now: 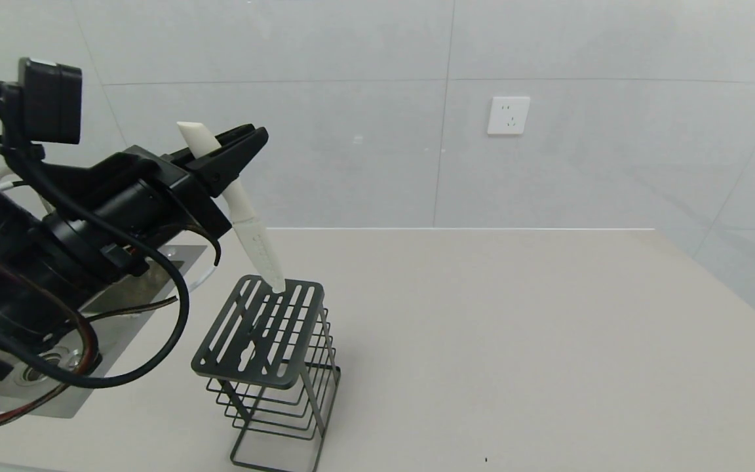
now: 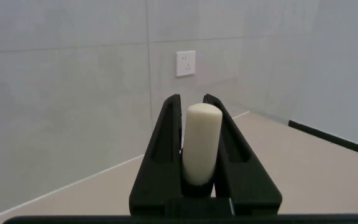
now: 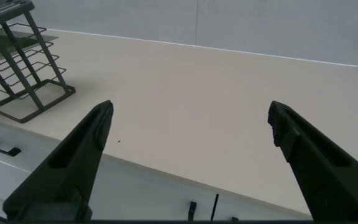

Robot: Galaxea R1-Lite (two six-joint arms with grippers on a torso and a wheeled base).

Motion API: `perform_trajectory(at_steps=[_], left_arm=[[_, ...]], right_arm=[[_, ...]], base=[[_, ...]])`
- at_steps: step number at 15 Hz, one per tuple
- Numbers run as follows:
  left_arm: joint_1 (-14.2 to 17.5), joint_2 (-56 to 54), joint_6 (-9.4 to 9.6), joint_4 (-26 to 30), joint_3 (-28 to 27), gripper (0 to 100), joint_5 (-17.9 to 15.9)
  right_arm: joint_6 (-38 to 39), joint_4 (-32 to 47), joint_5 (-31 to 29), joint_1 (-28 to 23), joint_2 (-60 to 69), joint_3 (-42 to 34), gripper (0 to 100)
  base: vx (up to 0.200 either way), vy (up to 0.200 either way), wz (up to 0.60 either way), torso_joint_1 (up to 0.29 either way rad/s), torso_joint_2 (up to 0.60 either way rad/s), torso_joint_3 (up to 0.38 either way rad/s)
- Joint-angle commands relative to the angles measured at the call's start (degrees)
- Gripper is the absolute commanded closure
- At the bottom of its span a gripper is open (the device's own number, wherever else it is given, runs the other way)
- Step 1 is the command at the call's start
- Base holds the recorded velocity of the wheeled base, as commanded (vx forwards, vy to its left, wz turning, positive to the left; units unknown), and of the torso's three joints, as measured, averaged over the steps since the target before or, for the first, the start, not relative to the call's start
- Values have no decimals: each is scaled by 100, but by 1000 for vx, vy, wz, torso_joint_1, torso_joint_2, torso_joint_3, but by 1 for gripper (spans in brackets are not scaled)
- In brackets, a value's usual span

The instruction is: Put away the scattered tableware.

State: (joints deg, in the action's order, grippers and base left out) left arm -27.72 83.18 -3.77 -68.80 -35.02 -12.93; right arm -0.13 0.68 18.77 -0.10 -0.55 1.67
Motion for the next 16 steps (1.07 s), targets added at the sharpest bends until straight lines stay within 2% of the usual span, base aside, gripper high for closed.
perform_trajectory(at_steps=[1, 2, 5, 6, 8, 10, 13, 14, 16], left_arm=[[-172, -346, -1, 130, -22, 100, 10], [-119, -399, -1, 385, -22, 100, 54], [-225, -399, 16, 904, -198, 100, 757], [-269, -407, 25, 1018, -295, 100, 819], [-286, -531, 175, 1264, -409, 100, 951], [-313, -627, 192, 1343, -418, 100, 1012], [-691, -662, 192, 1361, -409, 100, 1390], [-858, -636, 254, 1361, -409, 100, 1592], [-893, -618, 324, 1493, -409, 100, 1830]], right_arm=[[-4, 2, 4, 1, -24, 0, 0], [-4, 2, 4, 1, -24, 0, 0], [-4, 2, 4, 1, -24, 0, 0], [-4, 2, 4, 1, -24, 0, 0], [-4, -7, 12, 1, -24, -9, 0], [-4, -7, 12, 1, -24, -9, 0], [-4, -7, 4, 1, -24, 0, 0], [-4, -7, -5, 1, -24, -9, 0], [-4, -7, -5, 1, -24, -9, 0]], base=[[0, 0, 0, 0, 0, 0], [0, 0, 0, 0, 0, 0], [0, 0, 0, 0, 0, 0], [0, 0, 0, 0, 0, 0], [0, 0, 0, 0, 0, 0], [0, 0, 0, 0, 0, 0], [0, 0, 0, 0, 0, 0], [0, 0, 0, 0, 0, 0], [0, 0, 0, 0, 0, 0]])
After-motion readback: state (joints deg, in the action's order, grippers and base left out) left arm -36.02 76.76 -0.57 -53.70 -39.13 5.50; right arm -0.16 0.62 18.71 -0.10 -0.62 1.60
